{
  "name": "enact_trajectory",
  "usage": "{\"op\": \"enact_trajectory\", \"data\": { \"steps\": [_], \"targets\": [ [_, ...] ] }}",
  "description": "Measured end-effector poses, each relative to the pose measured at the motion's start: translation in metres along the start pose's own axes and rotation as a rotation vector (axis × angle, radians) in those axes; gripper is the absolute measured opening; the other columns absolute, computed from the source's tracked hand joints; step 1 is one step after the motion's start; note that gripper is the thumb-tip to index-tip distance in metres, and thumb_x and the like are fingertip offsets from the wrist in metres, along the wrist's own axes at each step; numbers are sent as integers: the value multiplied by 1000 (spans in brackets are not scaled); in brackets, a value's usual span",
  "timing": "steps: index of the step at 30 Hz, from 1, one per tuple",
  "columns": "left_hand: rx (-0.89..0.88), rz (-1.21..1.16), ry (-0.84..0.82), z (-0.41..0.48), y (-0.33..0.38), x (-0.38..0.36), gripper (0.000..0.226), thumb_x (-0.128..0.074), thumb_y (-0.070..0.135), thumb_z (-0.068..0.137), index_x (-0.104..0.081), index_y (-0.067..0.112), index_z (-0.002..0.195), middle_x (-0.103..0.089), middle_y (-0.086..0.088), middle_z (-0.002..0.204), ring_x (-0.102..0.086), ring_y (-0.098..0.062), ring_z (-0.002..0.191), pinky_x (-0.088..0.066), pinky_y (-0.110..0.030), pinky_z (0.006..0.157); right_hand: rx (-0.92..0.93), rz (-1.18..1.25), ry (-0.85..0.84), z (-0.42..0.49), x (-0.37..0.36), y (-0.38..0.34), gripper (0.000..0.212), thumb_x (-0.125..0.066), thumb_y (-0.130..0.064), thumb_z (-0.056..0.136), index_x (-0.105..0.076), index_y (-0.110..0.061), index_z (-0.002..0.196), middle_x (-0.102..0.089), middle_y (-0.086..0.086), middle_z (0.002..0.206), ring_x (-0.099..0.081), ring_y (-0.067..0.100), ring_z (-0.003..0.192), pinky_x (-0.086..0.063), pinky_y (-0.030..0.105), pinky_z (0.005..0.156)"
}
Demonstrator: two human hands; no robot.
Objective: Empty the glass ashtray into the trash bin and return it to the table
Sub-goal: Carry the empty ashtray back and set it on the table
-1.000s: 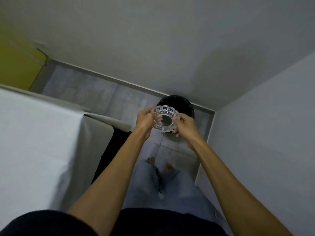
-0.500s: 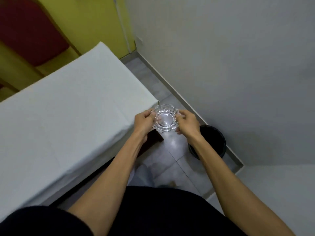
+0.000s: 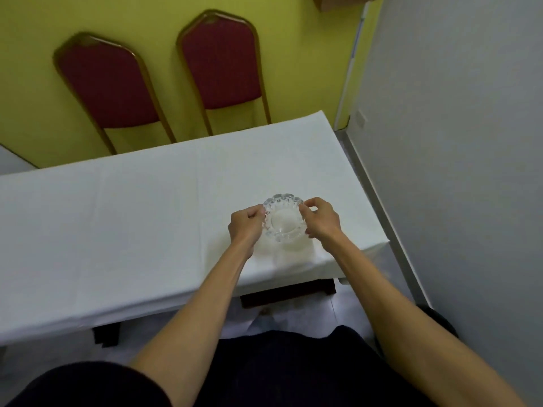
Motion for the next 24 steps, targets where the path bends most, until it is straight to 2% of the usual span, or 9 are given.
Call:
{"op": "enact_trajectory", "data": {
  "steps": [5,9,11,13,15,18,20,23,24],
  "targets": [
    [6,19,39,40,6,32,17,-63,31,83,-57,28,67,-55,6,73,-48,-17,72,-46,-28,69,17,-16,-34,33,-45,-25,21,-55,-34,96,-59,-18,108,-62,2,77,-58,20,57,-53,31,58],
    [23,15,47,66,5,47,13,-64,29,83,-62,30,70,-55,5,74,-47,-17,72,-43,-28,66,17,-56,-34,58,-74,-33,23,-56,-39,93,-62,-22,108,-69,12,101,-65,29,78,-59,42,79],
    [50,17,52,75,1,49,22,-64,26,87,-65,26,65,-58,4,76,-50,-17,72,-43,-26,68,9,-80,-35,66,-84,-33,25,-56,-40,93,-63,-22,109,-70,13,104,-67,31,84,-59,46,84],
    [72,7,77,83,-4,50,30,-64,24,88,-60,27,59,-57,5,78,-51,-17,74,-42,-26,70,9,-121,-36,74,-89,-33,27,-55,-39,93,-66,-18,105,-71,13,101,-69,34,88,-59,48,85],
    [81,2,100,90,-7,47,27,-62,20,90,-54,30,66,-52,6,81,-47,-16,76,-40,-24,71,28,-201,-44,82,-92,-34,27,-53,-35,93,-66,-12,85,-70,11,86,-70,37,89,-59,49,83],
    [85,-15,142,92,-2,43,28,-57,12,92,-58,32,74,-55,6,88,-48,-18,82,-40,-19,79,51,-283,-48,94,-95,-42,37,-49,-29,96,-52,-10,65,-61,9,69,-69,38,80,-59,47,78],
    [77,-21,181,92,4,39,27,-54,10,94,-73,27,91,-67,1,99,-60,-22,94,-47,-20,90,71,-308,-52,102,-94,-48,34,-46,-26,97,-54,-5,72,-59,9,72,-62,33,77,-54,41,74],
    [89,-54,239,87,8,34,24,-49,10,97,-71,17,93,-69,-2,101,-63,-25,97,-48,-24,90,94,-336,-76,111,-96,-51,30,-45,-26,98,-61,0,96,-61,8,87,-57,28,87,-50,41,82],
    [89,-54,264,85,7,36,24,-49,12,98,-73,11,104,-72,-5,110,-66,-28,105,-51,-28,94,97,-342,-81,110,-99,-50,30,-45,-27,99,-61,-1,101,-60,7,91,-57,27,89,-50,41,84]
  ]
}}
Point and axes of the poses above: each hand's wrist, its own z-axis towards the middle knuckle, its own x-axis out of the back of the hand, y = z × x, the point moved 7 cm from there along z, towards the middle knuckle
